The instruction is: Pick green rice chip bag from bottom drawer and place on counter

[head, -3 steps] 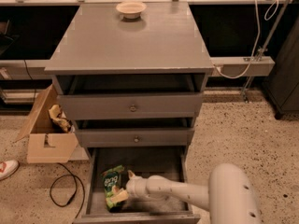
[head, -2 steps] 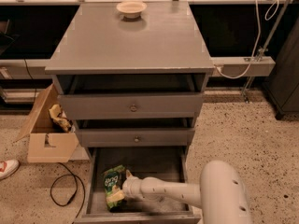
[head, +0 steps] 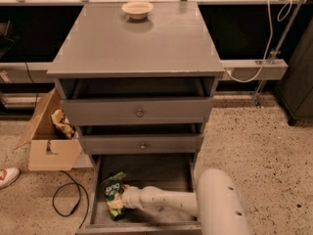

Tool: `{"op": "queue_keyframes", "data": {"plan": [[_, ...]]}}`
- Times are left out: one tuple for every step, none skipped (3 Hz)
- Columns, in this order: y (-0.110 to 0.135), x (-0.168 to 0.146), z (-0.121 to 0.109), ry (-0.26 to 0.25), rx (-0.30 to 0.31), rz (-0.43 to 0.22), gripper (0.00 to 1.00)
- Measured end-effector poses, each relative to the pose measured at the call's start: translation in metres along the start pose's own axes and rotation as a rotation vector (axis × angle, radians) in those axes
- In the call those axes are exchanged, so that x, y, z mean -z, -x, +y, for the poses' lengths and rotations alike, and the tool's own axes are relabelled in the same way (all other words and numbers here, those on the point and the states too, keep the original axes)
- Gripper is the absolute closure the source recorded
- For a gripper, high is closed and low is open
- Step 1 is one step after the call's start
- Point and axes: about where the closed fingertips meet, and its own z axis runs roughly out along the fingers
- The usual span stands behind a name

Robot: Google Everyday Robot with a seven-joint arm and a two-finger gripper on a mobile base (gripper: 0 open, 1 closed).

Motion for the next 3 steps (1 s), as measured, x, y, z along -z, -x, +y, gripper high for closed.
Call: {"op": "queue_keyframes", "data": {"plan": [[0.002,0.002,-0.008,0.039,0.011,-0.029,0.73],[0.007,0.025,-0.047,0.039,0.038,-0.121,0.96],[0.022,0.087,-0.103,0.016,0.11,-0.216,1.0]]}}
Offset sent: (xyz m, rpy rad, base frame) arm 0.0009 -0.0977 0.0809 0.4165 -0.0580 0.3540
